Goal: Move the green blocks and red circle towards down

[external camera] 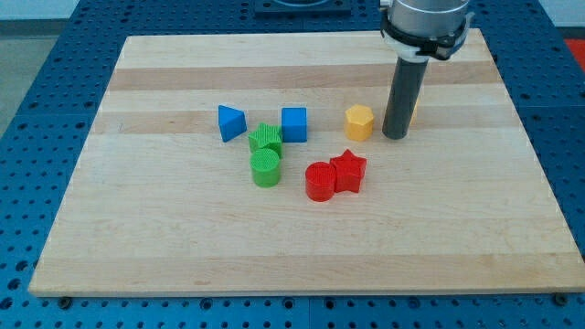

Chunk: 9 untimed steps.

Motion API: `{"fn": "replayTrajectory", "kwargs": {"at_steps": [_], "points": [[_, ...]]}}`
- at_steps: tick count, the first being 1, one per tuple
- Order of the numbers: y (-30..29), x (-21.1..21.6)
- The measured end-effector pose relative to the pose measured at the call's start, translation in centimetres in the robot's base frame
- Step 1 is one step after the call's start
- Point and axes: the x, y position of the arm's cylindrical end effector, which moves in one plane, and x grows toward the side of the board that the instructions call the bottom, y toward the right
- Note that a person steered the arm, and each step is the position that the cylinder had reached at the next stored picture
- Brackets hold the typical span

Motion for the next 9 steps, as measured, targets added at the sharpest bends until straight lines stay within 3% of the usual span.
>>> {"fn": "replayTrajectory", "kwargs": {"at_steps": [9], "points": [[-1.1, 0.3]]}}
